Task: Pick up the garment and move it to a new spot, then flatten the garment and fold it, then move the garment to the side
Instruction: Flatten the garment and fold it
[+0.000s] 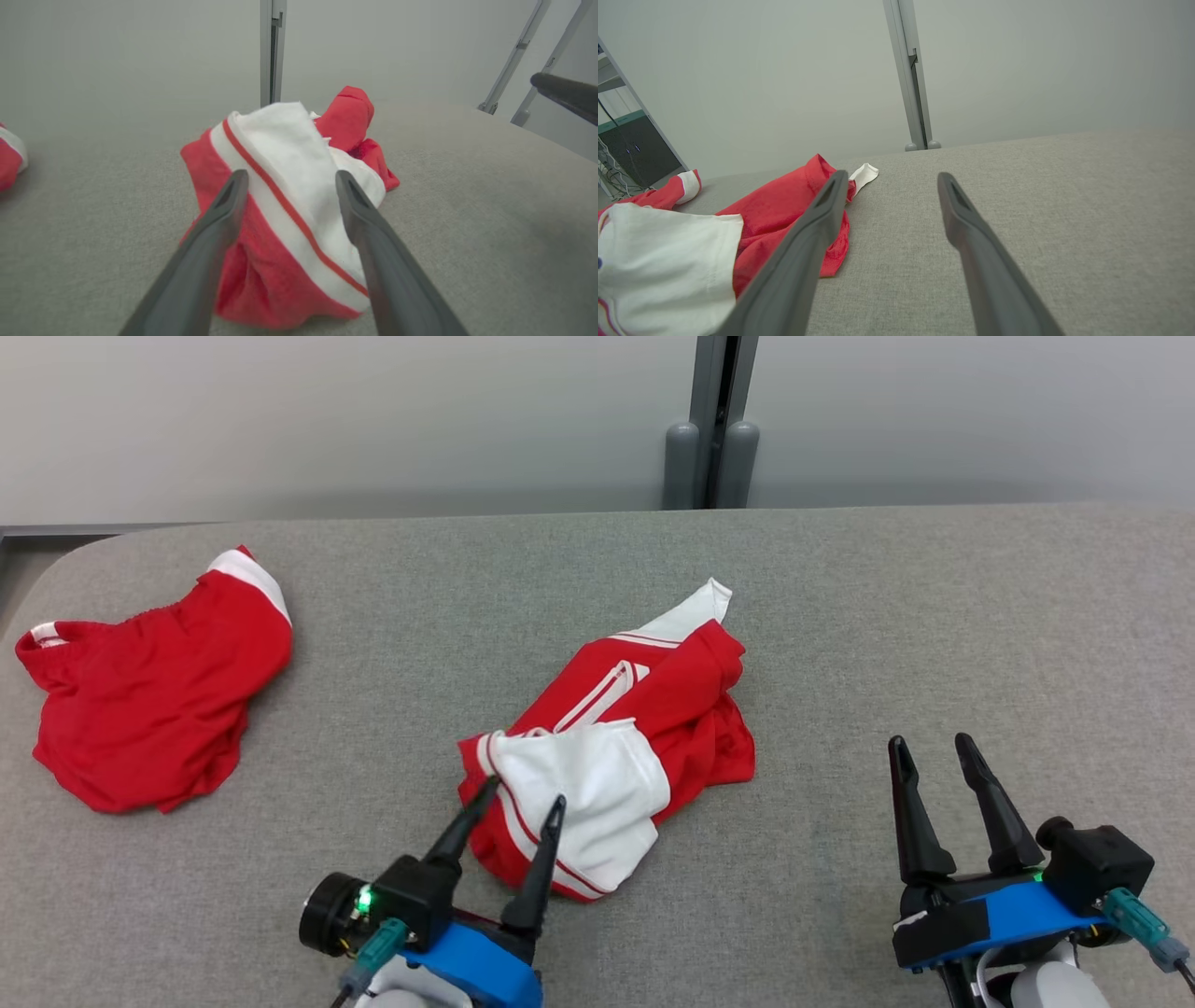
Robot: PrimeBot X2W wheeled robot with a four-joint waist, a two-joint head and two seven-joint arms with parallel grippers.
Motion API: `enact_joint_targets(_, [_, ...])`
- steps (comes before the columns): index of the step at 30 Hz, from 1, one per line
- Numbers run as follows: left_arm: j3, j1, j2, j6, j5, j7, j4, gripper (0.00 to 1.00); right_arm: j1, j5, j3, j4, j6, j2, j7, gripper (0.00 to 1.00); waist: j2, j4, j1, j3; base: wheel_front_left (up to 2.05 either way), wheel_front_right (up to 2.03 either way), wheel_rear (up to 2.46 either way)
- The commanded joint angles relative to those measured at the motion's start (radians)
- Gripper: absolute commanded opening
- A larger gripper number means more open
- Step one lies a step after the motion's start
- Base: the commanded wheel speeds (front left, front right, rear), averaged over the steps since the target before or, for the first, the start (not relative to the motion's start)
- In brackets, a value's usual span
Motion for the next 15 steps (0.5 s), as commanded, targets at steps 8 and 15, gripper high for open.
enact_joint_targets(8, [0.188, 0.04, 0.017, 0.043, 0.036, -0.005, -0.175, 1.0, 0.021, 0.003, 0.002, 0.007, 0.0, -0.004, -0.003, 1.0, 0.0, -0.013, 0.0001, -0.032, 0.0, 0.0, 0.0])
enact_joint_targets(15, [0.364, 0.08, 0.027, 0.066, 0.056, -0.005, -0.228, 1.0, 0.026, 0.001, -0.002, 0.006, 0.0, -0.004, -0.003, 1.0, 0.0, -0.022, 0.0001, -0.04, 0.0, 0.0, 0.0])
